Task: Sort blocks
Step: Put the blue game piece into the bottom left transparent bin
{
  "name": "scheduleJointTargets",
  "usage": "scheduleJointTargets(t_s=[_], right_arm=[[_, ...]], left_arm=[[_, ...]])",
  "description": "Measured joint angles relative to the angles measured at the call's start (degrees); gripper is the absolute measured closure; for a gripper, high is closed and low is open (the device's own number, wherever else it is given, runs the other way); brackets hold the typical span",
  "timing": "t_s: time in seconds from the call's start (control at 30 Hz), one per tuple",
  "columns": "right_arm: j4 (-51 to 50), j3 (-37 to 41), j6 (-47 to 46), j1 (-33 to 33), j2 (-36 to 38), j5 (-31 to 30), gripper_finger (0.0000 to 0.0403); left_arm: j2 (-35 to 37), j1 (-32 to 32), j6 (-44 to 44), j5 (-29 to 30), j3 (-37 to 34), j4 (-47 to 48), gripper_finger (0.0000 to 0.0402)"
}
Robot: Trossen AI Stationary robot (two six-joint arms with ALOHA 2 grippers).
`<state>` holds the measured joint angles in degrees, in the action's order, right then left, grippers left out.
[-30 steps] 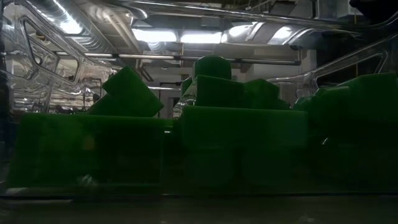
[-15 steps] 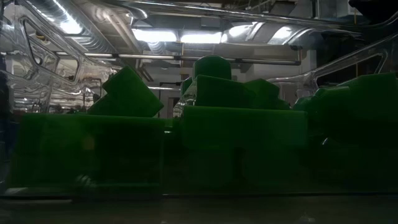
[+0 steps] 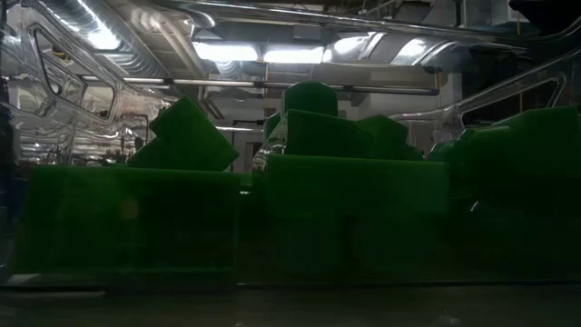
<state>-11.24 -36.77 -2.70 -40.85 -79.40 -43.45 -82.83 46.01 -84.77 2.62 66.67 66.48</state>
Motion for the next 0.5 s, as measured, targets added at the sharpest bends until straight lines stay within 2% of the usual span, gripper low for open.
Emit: scheduleJointTargets(t_s=[0.1,0.5], right_arm=[[0.12,0.0,0.0,0.01,0.0,0.11,0.0121],[0.85,0.0,0.04,0.01,0.0,1.99,0.0121]], left_arm=[[0.0,-0.02,3.17,0.68,0.0,-3.1,0.019],[0.59,0.13,4.63,0.43,0.0,-2.88,0.0199]])
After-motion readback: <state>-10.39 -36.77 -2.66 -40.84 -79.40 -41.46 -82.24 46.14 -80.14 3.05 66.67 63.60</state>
